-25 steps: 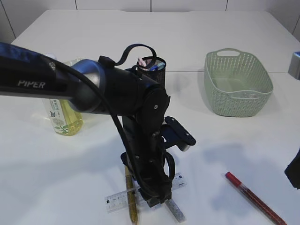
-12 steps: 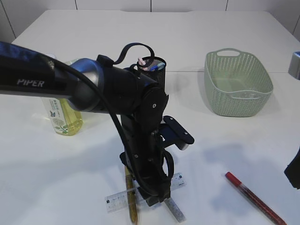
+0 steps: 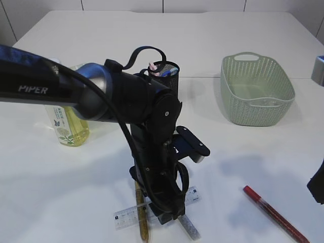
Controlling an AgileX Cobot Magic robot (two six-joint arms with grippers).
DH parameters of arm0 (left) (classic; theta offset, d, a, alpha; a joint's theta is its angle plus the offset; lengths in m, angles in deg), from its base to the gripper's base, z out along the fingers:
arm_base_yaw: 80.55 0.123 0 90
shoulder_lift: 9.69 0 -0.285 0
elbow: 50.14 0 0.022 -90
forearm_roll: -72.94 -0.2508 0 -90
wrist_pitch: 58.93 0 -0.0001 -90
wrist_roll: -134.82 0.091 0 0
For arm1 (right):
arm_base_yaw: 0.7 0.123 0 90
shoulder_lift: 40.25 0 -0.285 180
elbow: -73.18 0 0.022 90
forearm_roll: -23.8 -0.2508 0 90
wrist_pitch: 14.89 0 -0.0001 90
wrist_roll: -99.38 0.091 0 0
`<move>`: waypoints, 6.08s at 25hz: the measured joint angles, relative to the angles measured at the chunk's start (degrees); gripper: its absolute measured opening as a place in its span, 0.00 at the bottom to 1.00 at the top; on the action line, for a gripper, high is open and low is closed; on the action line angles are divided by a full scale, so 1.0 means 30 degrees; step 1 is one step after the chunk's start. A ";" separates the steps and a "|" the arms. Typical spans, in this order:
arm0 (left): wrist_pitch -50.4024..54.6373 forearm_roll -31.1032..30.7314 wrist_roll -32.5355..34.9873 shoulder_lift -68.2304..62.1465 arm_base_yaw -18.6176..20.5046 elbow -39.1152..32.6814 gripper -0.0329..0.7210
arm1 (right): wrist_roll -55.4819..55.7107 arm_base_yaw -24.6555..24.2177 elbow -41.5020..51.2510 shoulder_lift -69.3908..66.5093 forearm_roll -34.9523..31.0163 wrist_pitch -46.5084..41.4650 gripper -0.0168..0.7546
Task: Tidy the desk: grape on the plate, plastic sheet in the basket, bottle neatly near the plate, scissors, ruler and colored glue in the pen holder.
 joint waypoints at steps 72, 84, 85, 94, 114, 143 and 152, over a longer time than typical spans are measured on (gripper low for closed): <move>0.3073 0.2062 -0.0521 0.1895 0.0496 0.0999 0.42 | -0.0031 0.0000 0.0000 0.0000 0.0000 0.0000 0.55; -0.0091 0.2747 -0.0783 0.6220 0.0699 -0.2792 0.42 | -0.0031 0.0000 0.0000 0.0011 0.0000 0.0000 0.55; -0.0902 0.2793 -0.0783 0.6694 0.0699 -0.3551 0.42 | -0.0031 0.0000 0.0000 0.0011 0.0000 0.0000 0.55; -0.9597 0.2668 -0.0822 0.9642 0.0699 -0.7839 0.42 | -0.0031 0.0000 0.0000 0.0011 0.0000 0.0000 0.55; -2.7759 0.2863 -0.0822 0.9351 0.2875 -0.8177 0.42 | -0.0031 0.0000 0.0000 0.0042 0.0000 0.0000 0.55; -3.0051 0.2897 -0.0938 -0.1859 0.5708 0.2654 0.42 | -0.0031 0.0000 0.0000 0.0042 0.1376 0.0000 0.55; -2.9859 0.2956 -0.1474 -0.1916 0.5998 0.2687 0.42 | -0.0031 0.0000 0.0000 0.0042 0.1406 0.0000 0.55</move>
